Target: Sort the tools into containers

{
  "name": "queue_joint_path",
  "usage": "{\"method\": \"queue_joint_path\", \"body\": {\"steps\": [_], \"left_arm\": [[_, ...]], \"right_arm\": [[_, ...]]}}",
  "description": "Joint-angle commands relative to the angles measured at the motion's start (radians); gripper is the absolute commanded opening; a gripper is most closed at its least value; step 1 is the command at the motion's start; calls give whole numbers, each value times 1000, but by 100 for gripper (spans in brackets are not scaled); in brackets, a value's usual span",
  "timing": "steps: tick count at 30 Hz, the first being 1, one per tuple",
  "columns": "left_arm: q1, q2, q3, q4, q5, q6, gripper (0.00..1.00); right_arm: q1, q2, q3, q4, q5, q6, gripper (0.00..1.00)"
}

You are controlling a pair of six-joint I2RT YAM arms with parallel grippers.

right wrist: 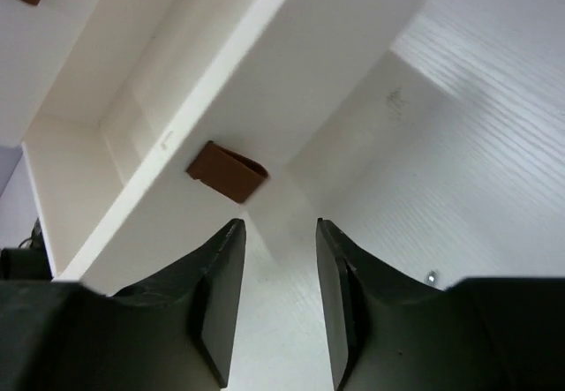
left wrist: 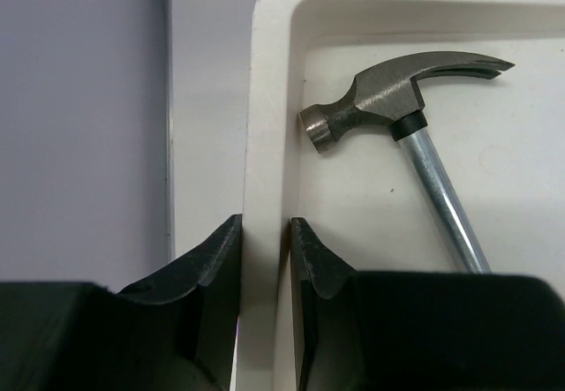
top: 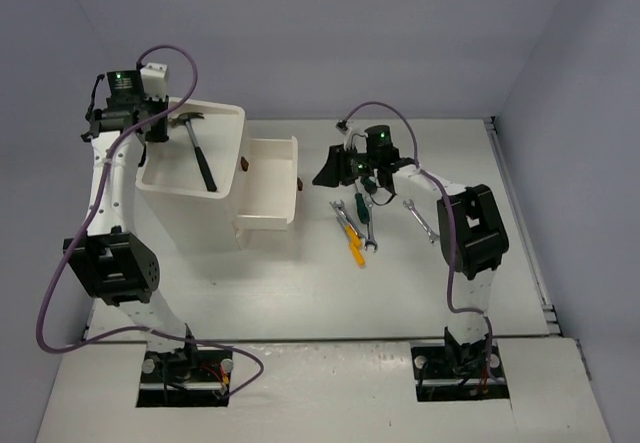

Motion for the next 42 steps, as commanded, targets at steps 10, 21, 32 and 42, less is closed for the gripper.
{"method": "queue_joint_path", "body": {"steps": [10,21,32,42], "left_arm": [[9,-153,151,-12,-32,-129,64],[-151,-338,0,-102,-225,-303,65],[-244,-471,-162,-156,-286,-281,65],[-247,-500,-177,-161,-294,-280,65]], "right_arm": [[-30,-151,14,-269,727,-51,46],[31,-42,-8,-360,864,-36,48],[57,-16,-23,-383,929,-8,12],[107,-212,73,-393,906,38,0]]}}
